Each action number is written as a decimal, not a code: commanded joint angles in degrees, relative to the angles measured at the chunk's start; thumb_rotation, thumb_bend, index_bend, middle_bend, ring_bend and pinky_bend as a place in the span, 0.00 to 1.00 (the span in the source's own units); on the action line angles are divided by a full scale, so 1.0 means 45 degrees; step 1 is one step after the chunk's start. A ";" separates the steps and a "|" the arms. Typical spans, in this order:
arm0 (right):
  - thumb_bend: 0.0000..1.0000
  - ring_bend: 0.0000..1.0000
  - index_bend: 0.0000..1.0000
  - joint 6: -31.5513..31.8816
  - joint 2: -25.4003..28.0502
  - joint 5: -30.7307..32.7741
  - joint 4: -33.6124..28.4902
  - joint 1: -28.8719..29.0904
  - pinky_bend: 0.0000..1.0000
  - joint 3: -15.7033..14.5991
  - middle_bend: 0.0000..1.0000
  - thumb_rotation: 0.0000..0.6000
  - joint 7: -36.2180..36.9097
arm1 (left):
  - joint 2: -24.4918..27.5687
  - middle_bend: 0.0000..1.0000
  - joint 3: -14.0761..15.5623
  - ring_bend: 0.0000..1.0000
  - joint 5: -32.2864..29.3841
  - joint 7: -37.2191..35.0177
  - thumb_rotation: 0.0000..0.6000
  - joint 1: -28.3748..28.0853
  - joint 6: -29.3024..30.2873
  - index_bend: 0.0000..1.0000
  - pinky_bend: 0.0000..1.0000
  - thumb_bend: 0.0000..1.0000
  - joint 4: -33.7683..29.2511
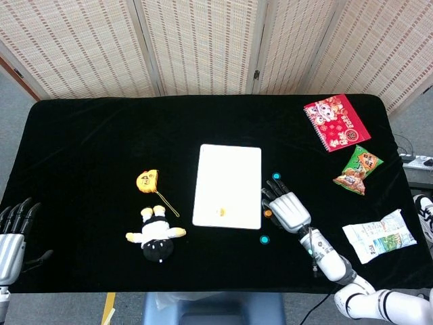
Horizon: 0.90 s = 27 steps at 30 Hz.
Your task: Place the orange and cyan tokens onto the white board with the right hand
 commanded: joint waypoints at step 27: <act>0.30 0.01 0.43 -0.1313 -0.2288 0.2627 0.0508 0.2034 0.00 0.0857 0.12 1.00 -0.2688 | -0.0089 0.00 0.0024 0.00 -0.0175 -0.0269 1.00 0.0078 -0.0064 0.00 0.00 0.07 0.0339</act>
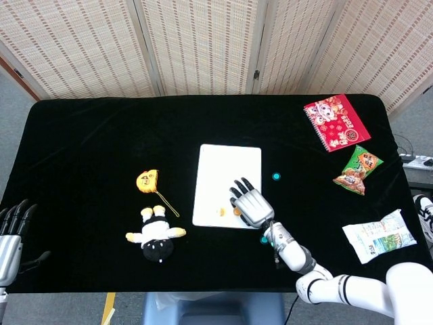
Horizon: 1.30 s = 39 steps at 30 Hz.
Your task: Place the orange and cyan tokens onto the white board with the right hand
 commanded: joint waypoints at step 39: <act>0.30 0.01 0.33 -0.0156 0.0256 0.2419 0.3836 0.0023 0.00 0.0868 0.11 1.00 0.1014 | 0.0031 0.00 0.0059 0.00 0.0070 0.0161 1.00 -0.0006 -0.0007 0.00 0.00 0.07 -0.0193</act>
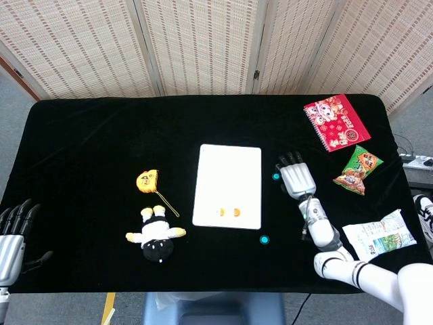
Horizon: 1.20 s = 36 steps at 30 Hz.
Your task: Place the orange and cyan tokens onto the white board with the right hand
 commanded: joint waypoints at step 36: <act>0.30 0.02 0.42 -0.1208 -0.2213 0.0689 0.3586 0.1178 0.00 0.0379 0.14 1.00 -0.0420 | 0.0030 0.00 0.0025 0.00 -0.0222 0.0081 1.00 0.0033 -0.0194 0.00 0.00 0.07 0.0008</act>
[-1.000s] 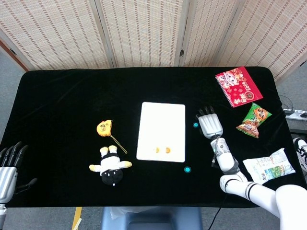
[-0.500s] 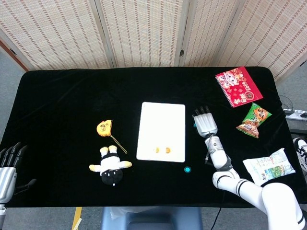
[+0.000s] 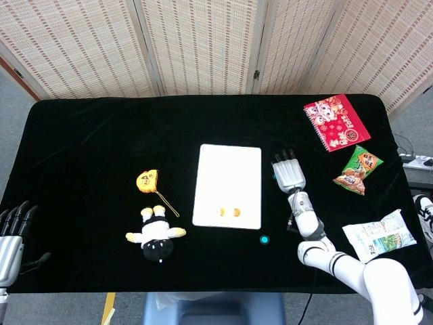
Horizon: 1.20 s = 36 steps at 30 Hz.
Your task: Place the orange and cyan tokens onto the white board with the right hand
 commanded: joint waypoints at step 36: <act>0.30 0.03 0.49 0.1558 0.1829 -0.1691 -0.3890 -0.0368 0.00 -0.0293 0.18 1.00 -0.0050 | 0.0050 0.00 -0.0050 0.00 0.0132 -0.0066 1.00 -0.0084 0.0035 0.00 0.00 0.07 -0.0021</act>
